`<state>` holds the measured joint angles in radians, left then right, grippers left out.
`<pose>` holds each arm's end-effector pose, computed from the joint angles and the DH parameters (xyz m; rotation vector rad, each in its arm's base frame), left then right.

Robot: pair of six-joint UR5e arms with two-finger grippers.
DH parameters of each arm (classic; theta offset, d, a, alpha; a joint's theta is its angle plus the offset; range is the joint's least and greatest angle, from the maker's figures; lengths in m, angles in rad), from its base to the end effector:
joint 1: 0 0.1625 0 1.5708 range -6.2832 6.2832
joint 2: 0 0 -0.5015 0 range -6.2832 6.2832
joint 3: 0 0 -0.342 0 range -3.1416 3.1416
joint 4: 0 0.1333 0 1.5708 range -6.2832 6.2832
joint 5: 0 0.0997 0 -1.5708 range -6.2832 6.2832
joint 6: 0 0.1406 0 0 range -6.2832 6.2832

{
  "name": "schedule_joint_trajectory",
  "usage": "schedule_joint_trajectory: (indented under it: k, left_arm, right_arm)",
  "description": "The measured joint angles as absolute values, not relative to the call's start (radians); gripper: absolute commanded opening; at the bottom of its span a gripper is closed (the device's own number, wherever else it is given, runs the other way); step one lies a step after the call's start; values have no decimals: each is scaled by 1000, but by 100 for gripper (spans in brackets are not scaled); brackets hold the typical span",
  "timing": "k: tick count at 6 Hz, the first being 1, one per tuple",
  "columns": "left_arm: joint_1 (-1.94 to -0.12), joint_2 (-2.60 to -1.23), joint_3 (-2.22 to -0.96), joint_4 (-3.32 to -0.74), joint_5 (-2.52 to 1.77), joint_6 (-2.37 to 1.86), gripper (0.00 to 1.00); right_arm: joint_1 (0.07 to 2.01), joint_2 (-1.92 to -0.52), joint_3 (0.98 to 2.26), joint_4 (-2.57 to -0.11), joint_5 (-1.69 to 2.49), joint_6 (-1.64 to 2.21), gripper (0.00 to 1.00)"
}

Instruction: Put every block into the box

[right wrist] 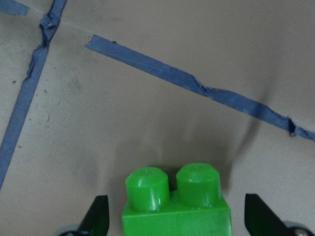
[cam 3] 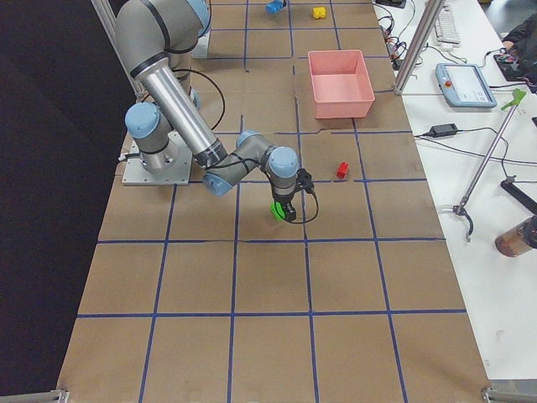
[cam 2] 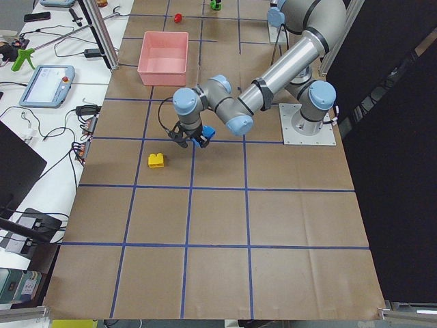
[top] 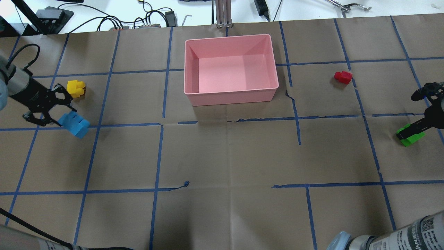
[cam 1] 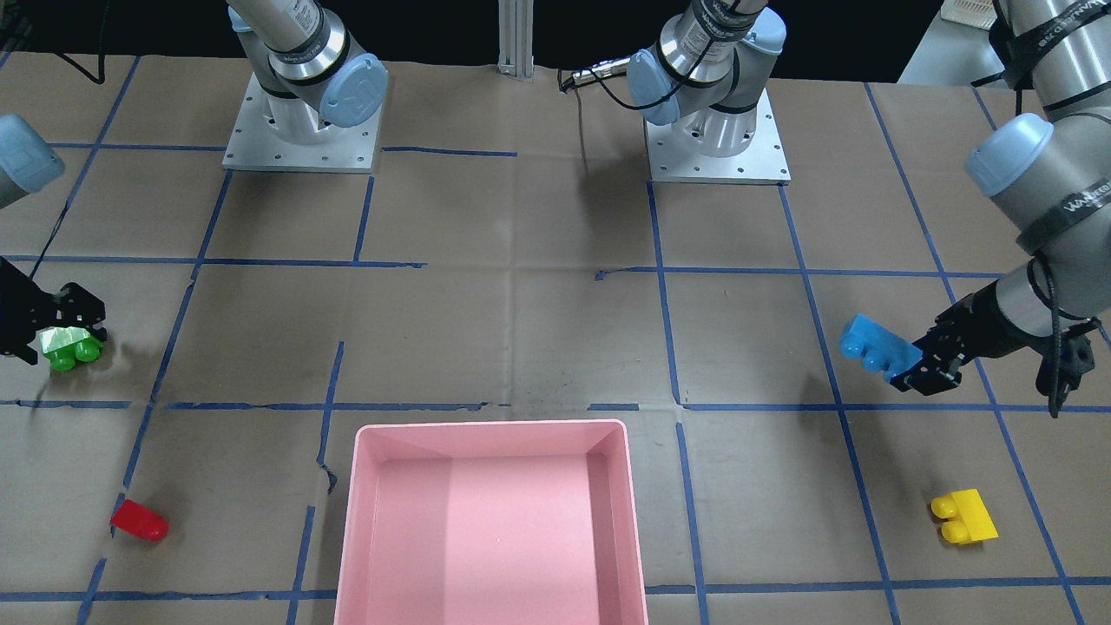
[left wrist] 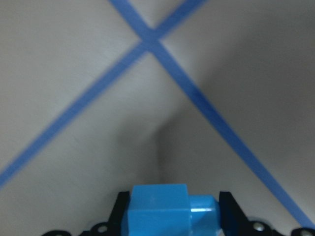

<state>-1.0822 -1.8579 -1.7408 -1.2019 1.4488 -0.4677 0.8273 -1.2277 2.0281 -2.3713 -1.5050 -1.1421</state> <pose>0.1187 -0.5438 0.3447 1.3950 -2.6740 -0.1312 -0.2380 -0.4694 0.2491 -0.6141 3.0405 -0.0827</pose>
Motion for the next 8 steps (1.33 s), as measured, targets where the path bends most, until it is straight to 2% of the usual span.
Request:
schedule_joint_trajectory:
  k: [1,4,5,7,8]
  left_arm:
    - [-1175,-1856,-1682,-1204,1386,-675,20]
    - [-1464,-1967,-1445,-1197,1335,-1213,20]
    - [-1547,-2024,-1375,-1188,1337,-1360,20]
    - [-1637,-2159,-1308,-1090,1343,-1514,22]
    - [-1655,-2212,-1304,-1027,1344,-1542,31]
  right_arm:
    - [829,-1231,2027,-2369,-1512,-1144,23]
    - [881,-1252,1976,-2357,-1515,-1134,22]
    - [907,-1274,1908,-2299,-1515,-1110,22]
    - [988,-1314,1673,-1999,-1516,-955,22]
    - [1041,-1319,1553,-1836,-1515,-842,22]
